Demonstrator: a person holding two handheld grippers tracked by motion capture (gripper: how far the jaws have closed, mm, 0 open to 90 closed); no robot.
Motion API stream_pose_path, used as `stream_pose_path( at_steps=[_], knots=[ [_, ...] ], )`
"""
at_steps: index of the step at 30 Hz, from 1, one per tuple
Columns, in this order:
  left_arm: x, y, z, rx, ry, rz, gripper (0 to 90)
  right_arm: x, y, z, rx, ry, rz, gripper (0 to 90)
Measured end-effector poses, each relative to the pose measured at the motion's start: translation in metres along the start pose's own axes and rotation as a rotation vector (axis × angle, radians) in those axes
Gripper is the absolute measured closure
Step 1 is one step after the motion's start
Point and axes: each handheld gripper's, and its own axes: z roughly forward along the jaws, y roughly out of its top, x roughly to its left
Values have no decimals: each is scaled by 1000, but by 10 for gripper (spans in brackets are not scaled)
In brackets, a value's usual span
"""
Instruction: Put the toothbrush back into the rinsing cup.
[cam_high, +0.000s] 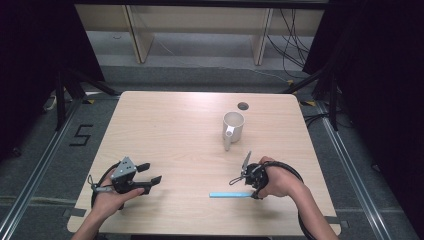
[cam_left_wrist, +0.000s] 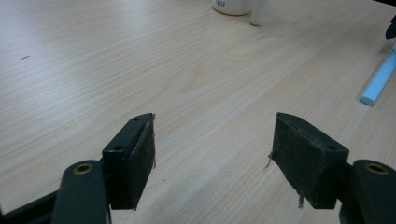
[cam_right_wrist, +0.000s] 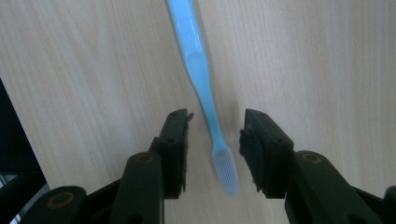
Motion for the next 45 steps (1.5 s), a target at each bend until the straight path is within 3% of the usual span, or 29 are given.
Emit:
stream_pose_path(
  at_steps=[1,4,6,8,9,11,18,19,24,26,34,36,37,39,40,41,42,45],
  knots=[
    [0,0,1,-4,-8,-2,296,0,4,2,0,5,-23,619],
    [0,-1,1,-2,-9,-2,296,4,9,4,-1,5,-24,626],
    [0,-1,1,-2,-8,-2,296,4,13,7,-2,8,-68,632],
    [0,-1,1,-3,-9,1,296,5,14,7,6,15,-48,634],
    [0,-1,1,-3,-9,1,296,4,15,9,0,16,-73,637],
    [0,-1,1,-2,-9,-3,296,7,18,9,9,13,-53,641],
    [-1,0,2,-4,-12,-1,296,8,23,10,12,10,-75,665],
    [-1,0,1,-3,-10,-2,296,7,24,11,13,12,-95,675],
    [-1,0,0,-3,1,0,297,9,26,12,20,15,-92,687],
    [0,0,-1,-3,2,1,296,7,27,15,8,23,-115,691],
    [0,0,0,-9,-2,3,297,9,29,14,35,19,-107,706],
    [0,0,-1,-5,4,4,297,6,31,16,21,24,-149,712],
    [0,0,-1,-4,5,4,297,7,30,15,34,26,-121,718],
    [0,0,0,-8,-1,4,297,8,30,15,47,31,-113,723],
    [0,0,0,-10,-1,3,297,8,30,15,47,31,-113,723],
    [0,0,0,-15,-1,-2,297,6,32,16,45,44,-143,728],
    [0,0,0,-15,-1,-2,298,6,30,19,10,65,-133,730],
    [0,0,-1,-13,1,2,298,7,31,18,24,59,-126,738]
  ],
)
